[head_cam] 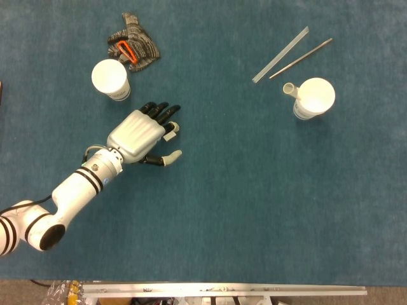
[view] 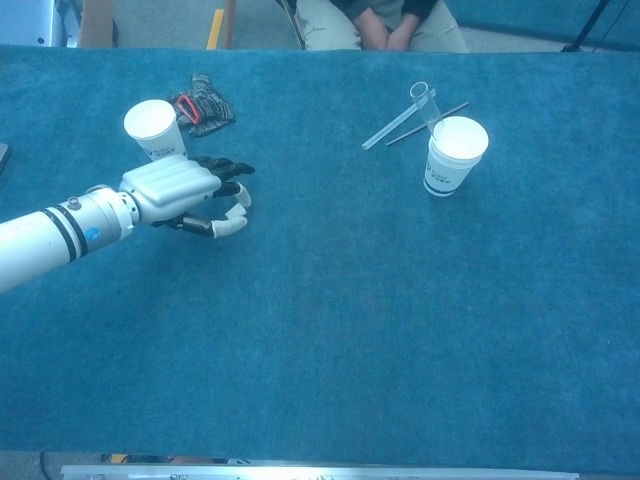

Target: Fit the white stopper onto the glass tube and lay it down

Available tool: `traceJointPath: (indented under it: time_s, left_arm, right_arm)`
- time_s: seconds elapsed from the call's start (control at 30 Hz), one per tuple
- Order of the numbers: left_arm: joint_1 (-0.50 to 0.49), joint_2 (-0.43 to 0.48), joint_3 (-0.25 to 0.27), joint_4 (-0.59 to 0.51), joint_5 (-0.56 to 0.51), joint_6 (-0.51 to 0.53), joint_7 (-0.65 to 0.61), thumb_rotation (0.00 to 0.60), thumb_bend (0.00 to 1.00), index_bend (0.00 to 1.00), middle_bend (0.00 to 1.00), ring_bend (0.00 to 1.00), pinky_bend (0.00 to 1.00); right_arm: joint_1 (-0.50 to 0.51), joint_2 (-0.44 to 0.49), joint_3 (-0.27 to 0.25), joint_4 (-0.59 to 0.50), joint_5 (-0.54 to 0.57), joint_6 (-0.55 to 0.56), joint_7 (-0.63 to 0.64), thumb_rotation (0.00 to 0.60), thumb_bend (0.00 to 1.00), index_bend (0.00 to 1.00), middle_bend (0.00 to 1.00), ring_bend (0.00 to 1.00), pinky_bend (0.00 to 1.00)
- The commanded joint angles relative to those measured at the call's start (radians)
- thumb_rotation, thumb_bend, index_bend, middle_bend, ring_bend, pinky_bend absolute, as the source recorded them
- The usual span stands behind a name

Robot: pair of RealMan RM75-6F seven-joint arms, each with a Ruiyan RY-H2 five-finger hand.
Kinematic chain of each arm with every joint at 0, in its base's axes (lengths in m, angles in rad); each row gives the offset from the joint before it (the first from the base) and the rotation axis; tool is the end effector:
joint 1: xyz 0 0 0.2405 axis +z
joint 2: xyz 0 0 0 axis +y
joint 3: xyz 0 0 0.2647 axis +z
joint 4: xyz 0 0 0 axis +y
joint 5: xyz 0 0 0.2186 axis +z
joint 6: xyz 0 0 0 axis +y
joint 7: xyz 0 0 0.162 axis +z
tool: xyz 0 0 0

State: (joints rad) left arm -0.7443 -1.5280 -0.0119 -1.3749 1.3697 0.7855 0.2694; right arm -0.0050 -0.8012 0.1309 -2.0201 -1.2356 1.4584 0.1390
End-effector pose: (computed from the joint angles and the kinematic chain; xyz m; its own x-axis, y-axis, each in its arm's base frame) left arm -0.1901 0.3329 -0.0651 0.6911 0.3331 0.6414 0.6777 -0.6070 -0.4150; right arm -0.3006 -0.1801 0.2323 0.1517 0.0466 0.9873 -0.9526 0.2734 0.1335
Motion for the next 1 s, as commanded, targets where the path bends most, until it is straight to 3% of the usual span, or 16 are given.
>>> traceJointPath:
  time_s: [0.03,1.0]
  left_arm:
    - [0.001,0.002,0.003,-0.001,0.001,0.002,-0.003,0.000,0.29,0.24,0.00,0.00,0.00]
    - [0.040,0.108,0.036,-0.122,-0.002,0.063,0.043,0.000,0.29,0.26,0.00,0.00,0.00]
  right_arm:
    - [0.000,0.000,0.001,0.000,0.002,0.001,-0.002,0.600,0.32,0.23,0.13,0.04,0.18]
    - [-0.004,0.000,0.000,-0.021,-0.015,0.014,-0.012,0.600,0.32,0.23,0.13,0.04,0.18]
